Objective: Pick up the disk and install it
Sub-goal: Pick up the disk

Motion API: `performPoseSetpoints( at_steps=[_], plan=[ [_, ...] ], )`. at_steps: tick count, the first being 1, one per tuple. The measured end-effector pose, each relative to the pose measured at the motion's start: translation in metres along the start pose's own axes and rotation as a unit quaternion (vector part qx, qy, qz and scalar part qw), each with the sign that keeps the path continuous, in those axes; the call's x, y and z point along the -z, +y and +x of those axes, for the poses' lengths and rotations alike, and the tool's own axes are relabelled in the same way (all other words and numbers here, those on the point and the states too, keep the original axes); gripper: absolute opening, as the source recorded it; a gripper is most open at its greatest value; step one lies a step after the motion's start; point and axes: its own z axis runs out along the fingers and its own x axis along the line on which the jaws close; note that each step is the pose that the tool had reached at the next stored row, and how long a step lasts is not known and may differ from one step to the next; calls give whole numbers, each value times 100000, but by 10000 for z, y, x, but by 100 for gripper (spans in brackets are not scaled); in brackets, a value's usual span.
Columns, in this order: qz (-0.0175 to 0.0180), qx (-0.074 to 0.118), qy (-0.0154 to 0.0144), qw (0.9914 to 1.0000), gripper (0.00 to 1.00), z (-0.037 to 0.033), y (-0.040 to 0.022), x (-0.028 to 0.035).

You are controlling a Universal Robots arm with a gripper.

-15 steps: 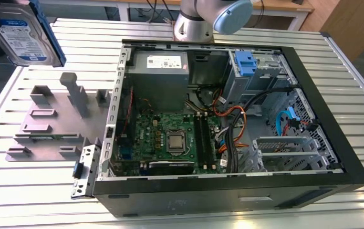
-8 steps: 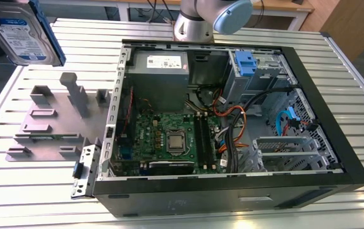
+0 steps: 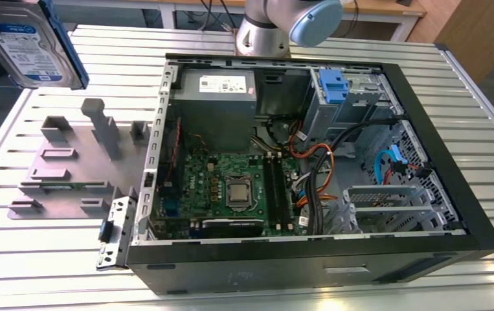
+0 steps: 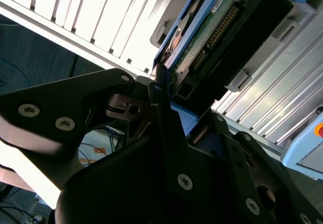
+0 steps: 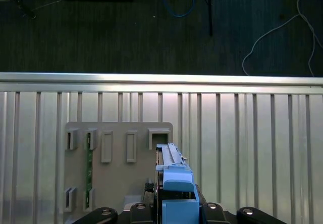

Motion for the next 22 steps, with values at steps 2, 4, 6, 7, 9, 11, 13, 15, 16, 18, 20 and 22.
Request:
performPoseSetpoints(
  at_steps=[2, 4, 6, 7, 9, 11, 13, 15, 16, 18, 20, 22],
  plan=[
    [-6, -1, 4, 100000, 37, 0, 0, 4],
    [-4, 6, 2, 100000, 37, -1, 1, 13],
    [-3, 4, 0, 100000, 37, -2, 1, 23],
    [0, 5, 0, 100000, 37, -2, 1, 24],
    [-2, 3, 0, 100000, 37, -2, 1, 27],
    [-1, 2, 1, 100000, 37, -2, 1, 30],
    [-6, 4, 3, 100000, 37, -3, 1, 33],
    [0, 3, 0, 100000, 37, -3, 1, 36],
    [-5, 4, 2, 100000, 37, -3, 1, 38],
    [-4, 6, 3, 100000, 37, -4, 2, 53],
    [-4, 16, 2, 100000, 37, -5, 2, 65],
    [-8, 19, 4, 100000, 37, -5, 3, 69]
  ],
)
